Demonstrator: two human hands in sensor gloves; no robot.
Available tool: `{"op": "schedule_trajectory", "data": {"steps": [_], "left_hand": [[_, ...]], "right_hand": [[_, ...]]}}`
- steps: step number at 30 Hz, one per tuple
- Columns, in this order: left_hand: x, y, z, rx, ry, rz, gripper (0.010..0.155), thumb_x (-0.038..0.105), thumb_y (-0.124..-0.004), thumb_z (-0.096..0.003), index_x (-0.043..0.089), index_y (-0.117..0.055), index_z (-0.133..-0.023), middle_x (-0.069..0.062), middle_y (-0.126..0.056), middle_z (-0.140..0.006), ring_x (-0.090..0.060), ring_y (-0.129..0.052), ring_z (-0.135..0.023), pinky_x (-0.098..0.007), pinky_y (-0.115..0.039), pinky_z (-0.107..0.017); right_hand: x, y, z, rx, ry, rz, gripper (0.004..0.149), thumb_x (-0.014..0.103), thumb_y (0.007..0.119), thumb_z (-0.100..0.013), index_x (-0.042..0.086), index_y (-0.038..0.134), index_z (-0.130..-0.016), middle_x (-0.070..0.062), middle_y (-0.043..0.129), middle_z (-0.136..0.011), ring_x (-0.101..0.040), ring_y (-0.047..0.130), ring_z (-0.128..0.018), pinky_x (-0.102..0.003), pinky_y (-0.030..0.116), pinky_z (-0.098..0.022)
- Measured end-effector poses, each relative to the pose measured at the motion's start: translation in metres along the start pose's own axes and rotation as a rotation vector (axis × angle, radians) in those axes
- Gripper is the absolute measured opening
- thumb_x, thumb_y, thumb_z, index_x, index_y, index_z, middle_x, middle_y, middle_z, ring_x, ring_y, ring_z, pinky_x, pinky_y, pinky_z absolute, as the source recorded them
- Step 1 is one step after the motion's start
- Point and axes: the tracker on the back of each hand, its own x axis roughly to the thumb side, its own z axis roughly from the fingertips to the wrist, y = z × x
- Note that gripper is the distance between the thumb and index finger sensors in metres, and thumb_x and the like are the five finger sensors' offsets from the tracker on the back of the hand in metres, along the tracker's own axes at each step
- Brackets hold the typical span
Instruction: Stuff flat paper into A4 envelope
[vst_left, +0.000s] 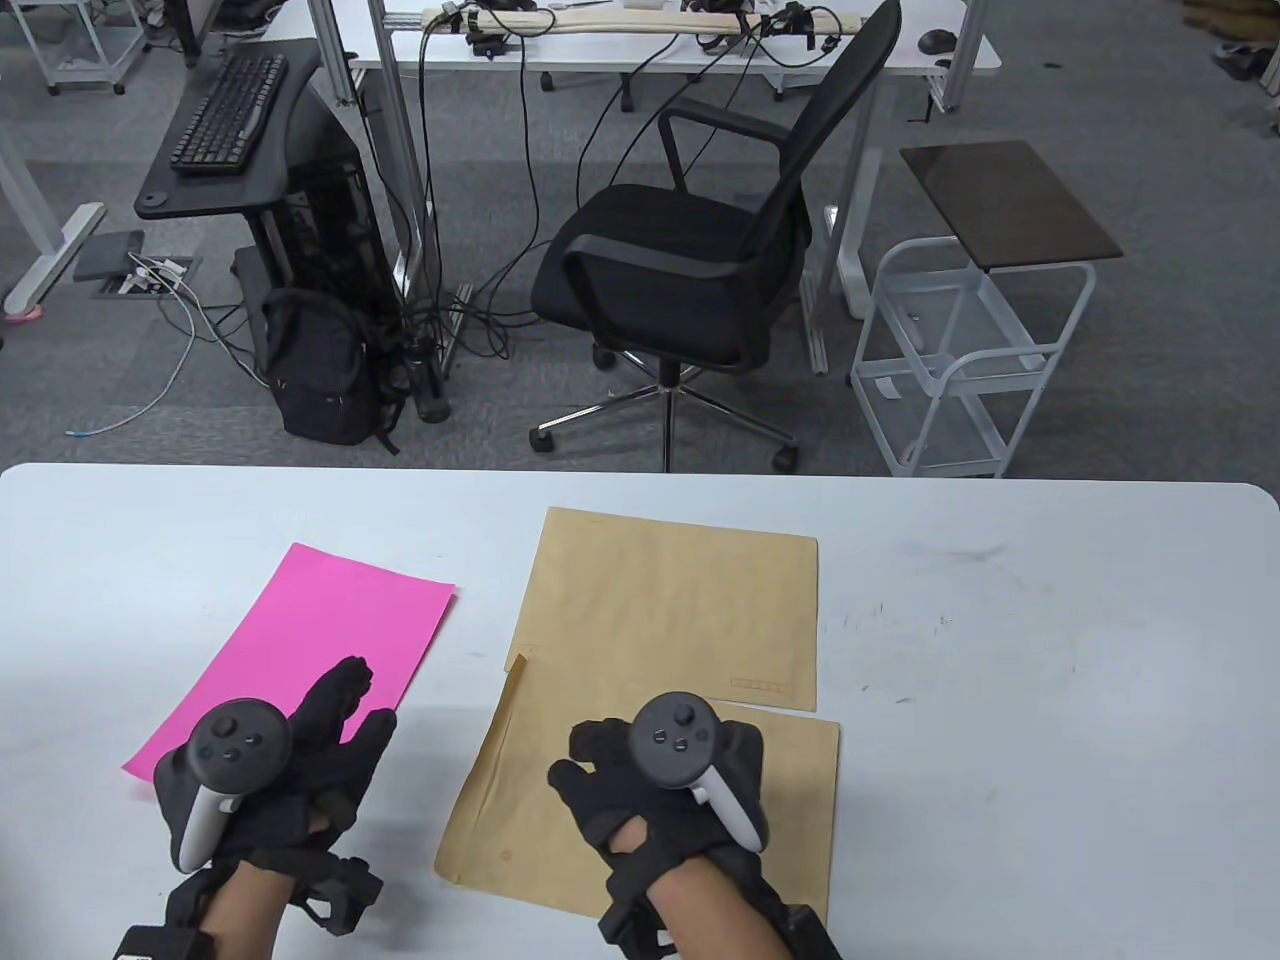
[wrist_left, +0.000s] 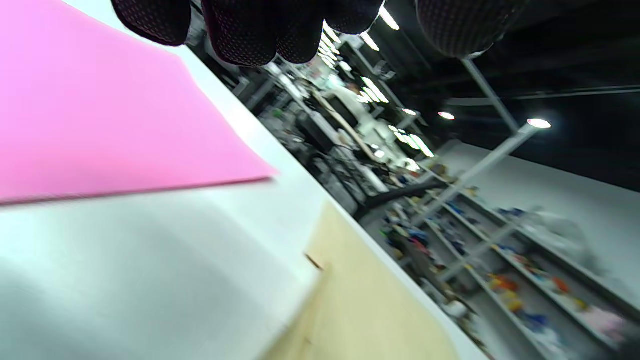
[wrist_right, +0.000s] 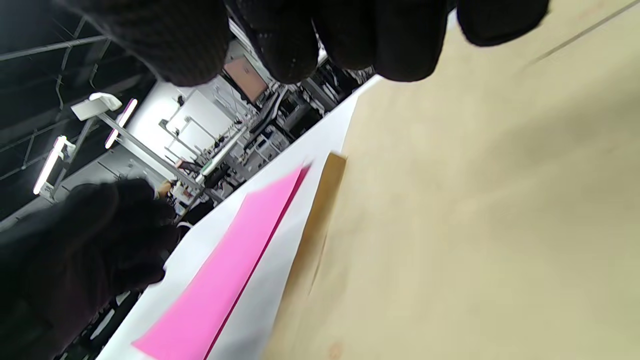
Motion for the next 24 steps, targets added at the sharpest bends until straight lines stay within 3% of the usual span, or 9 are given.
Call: {"op": "schedule_trajectory", "data": {"steps": [4,7,11,16,18,24], "left_hand": [[-0.021,0.014,-0.002,0.094,0.224,-0.061,0.077,0.056,-0.074,-0.0454,0.019,-0.053,-0.11,-0.01,-0.063,-0.112,-0.039,-0.075,-0.102,-0.06,-0.068,-0.073],[-0.038,0.018,-0.002,0.137,0.392,-0.057,0.094,0.065,-0.078,-0.0408,0.013,-0.043,-0.111,-0.012,-0.06,-0.111,-0.042,-0.073,-0.1,-0.06,-0.072,-0.069],[-0.052,0.023,-0.004,0.155,0.571,-0.186,0.102,0.066,-0.08,-0.0397,0.011,-0.034,-0.112,-0.014,-0.052,-0.113,-0.043,-0.071,-0.098,-0.058,-0.075,-0.066],[-0.082,0.013,-0.013,0.055,0.779,-0.413,0.108,0.068,-0.081,-0.0386,0.009,-0.03,-0.113,-0.027,-0.045,-0.112,-0.038,-0.082,-0.088,-0.049,-0.081,-0.057],[-0.09,0.007,-0.016,0.019,0.832,-0.478,0.111,0.069,-0.08,-0.0381,0.008,-0.026,-0.112,-0.025,-0.047,-0.112,-0.034,-0.083,-0.085,-0.047,-0.081,-0.056],[-0.086,-0.009,-0.023,0.125,0.806,-0.686,0.11,0.068,-0.081,-0.0371,0.007,-0.029,-0.112,-0.015,-0.061,-0.108,-0.029,-0.087,-0.078,-0.047,-0.082,-0.057]], "right_hand": [[-0.029,-0.02,0.013,-0.036,0.023,0.022,0.055,0.054,0.082,-0.047,0.025,0.075,-0.093,-0.006,0.067,-0.098,-0.038,0.081,-0.084,-0.058,0.07,-0.058],[-0.054,-0.026,0.019,-0.062,0.042,0.024,0.055,0.054,0.081,-0.048,0.025,0.074,-0.094,-0.006,0.067,-0.098,-0.039,0.08,-0.084,-0.058,0.07,-0.059],[-0.082,-0.022,0.02,-0.057,0.084,-0.033,0.055,0.054,0.081,-0.048,0.024,0.074,-0.094,-0.006,0.066,-0.098,-0.039,0.079,-0.085,-0.059,0.069,-0.059],[-0.103,-0.022,0.015,-0.014,0.137,-0.041,0.056,0.054,0.081,-0.048,0.024,0.074,-0.094,-0.007,0.065,-0.099,-0.04,0.078,-0.086,-0.059,0.068,-0.06],[-0.106,-0.022,0.015,-0.008,0.145,-0.061,0.056,0.054,0.081,-0.048,0.024,0.074,-0.094,-0.007,0.065,-0.099,-0.04,0.077,-0.086,-0.059,0.068,-0.06],[-0.106,-0.023,0.015,0.003,0.135,-0.074,0.057,0.054,0.081,-0.048,0.024,0.074,-0.095,-0.007,0.064,-0.1,-0.04,0.077,-0.087,-0.059,0.068,-0.06]]}}
